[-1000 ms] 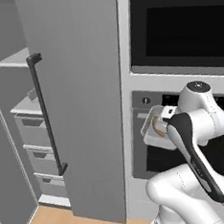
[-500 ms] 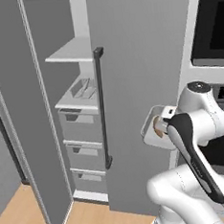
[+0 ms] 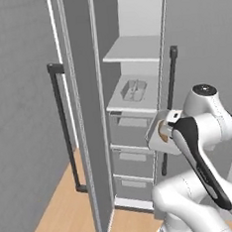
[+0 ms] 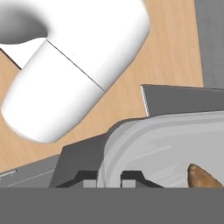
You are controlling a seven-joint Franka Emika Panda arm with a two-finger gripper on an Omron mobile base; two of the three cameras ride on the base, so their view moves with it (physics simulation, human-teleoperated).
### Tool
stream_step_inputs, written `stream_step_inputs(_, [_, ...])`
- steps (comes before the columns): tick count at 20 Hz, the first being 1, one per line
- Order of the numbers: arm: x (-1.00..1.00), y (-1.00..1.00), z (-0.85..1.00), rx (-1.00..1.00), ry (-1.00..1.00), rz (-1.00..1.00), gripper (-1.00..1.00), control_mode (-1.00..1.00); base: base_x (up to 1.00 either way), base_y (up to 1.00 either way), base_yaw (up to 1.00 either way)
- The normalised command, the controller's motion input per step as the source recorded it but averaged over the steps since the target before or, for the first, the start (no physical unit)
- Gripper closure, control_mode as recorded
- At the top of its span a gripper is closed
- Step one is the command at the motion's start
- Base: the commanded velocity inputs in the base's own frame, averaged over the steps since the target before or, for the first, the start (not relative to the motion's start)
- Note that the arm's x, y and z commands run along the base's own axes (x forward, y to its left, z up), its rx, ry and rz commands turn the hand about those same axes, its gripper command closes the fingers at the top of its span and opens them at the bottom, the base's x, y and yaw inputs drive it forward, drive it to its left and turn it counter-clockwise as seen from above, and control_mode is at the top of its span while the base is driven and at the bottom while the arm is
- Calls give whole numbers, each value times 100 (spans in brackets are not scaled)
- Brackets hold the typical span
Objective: Take the meat container that has the fish and place it on the second highest rack of the freezer. Then take the vegetable container that has the mushroom and sweet potato and place it on the highest rack of the freezer.
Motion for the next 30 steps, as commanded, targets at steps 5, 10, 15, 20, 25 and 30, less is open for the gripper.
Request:
stream_step_inputs(5, [0,0,0,0,0,0,100,100,14,57,-2])
stream_step_inputs(10, [0,0,0,0,0,0,100,100,46,1,-3])
stream_step_inputs(15, [0,0,0,0,0,0,100,100,57,33,-19])
stream_step_inputs(20, [0,0,0,0,0,0,100,100,43,50,-22])
stream_step_inputs(25, [0,0,0,0,0,0,100,100,35,0,-22])
stream_step_inputs(30, [0,0,0,0,0,0,100,100,22,6,-26])
